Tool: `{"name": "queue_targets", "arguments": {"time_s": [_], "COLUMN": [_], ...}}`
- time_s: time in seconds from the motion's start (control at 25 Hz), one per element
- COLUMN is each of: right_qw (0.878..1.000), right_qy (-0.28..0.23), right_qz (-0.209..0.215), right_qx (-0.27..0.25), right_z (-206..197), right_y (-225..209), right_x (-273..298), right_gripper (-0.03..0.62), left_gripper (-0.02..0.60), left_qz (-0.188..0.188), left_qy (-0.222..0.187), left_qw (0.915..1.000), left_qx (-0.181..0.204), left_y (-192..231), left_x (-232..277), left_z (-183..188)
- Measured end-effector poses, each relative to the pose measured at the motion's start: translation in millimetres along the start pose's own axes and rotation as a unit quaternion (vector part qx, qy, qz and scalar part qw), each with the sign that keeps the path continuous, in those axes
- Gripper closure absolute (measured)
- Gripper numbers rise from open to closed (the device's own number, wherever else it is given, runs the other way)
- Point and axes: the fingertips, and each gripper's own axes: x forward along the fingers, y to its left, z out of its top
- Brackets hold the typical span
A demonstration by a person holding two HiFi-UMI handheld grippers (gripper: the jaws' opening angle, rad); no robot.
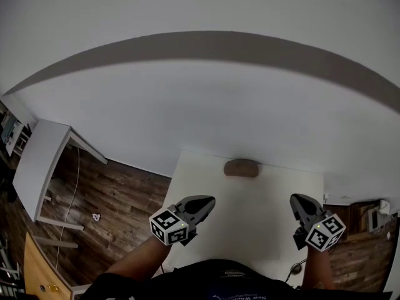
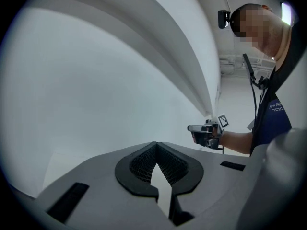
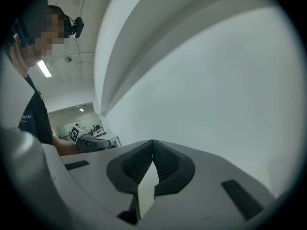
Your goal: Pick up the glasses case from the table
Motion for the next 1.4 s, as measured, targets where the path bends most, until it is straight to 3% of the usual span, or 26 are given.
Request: {"name": "queue_targets", "arguments": {"time_s": [0.24, 0.44, 0.64, 0.8, 0.88, 1.04, 1.16, 1.28, 1.4], "right_qw": [1.000, 0.999, 0.999, 0.998, 0.998, 0.998, 0.998, 0.998, 0.997], "right_qy": [0.021, 0.036, 0.047, 0.049, 0.049, 0.053, 0.057, 0.057, 0.065], "right_qz": [-0.006, 0.002, 0.011, 0.024, 0.028, 0.028, 0.025, 0.016, 0.013], "right_qx": [0.003, -0.004, -0.014, -0.027, -0.030, -0.035, -0.033, -0.034, -0.031], "right_z": [-15, -26, -34, -36, -39, -47, -55, -62, -70], "right_y": [-29, -56, -76, -81, -82, -87, -92, -100, -104], "right_x": [32, 73, 117, 146, 158, 173, 184, 194, 196], "right_gripper": [0.595, 0.595, 0.595, 0.595, 0.595, 0.595, 0.595, 0.595, 0.595], "left_gripper": [0.580, 0.575, 0.529, 0.483, 0.451, 0.336, 0.236, 0.205, 0.183], "left_qz": [-0.009, -0.022, -0.025, -0.029, -0.028, -0.031, -0.054, -0.078, -0.087], "left_qy": [0.033, 0.079, 0.116, 0.155, 0.181, 0.244, 0.291, 0.340, 0.383], "left_qw": [0.9994, 0.9954, 0.9908, 0.9815, 0.9716, 0.9405, 0.9154, 0.8853, 0.8635], "left_qx": [0.000, 0.049, 0.066, 0.109, 0.149, 0.234, 0.273, 0.307, 0.316], "left_y": [35, 67, 106, 132, 143, 160, 168, 176, 181], "left_x": [46, 92, 138, 167, 180, 206, 223, 237, 244], "left_z": [-25, -48, -61, -76, -86, -105, -121, -143, -164]}}
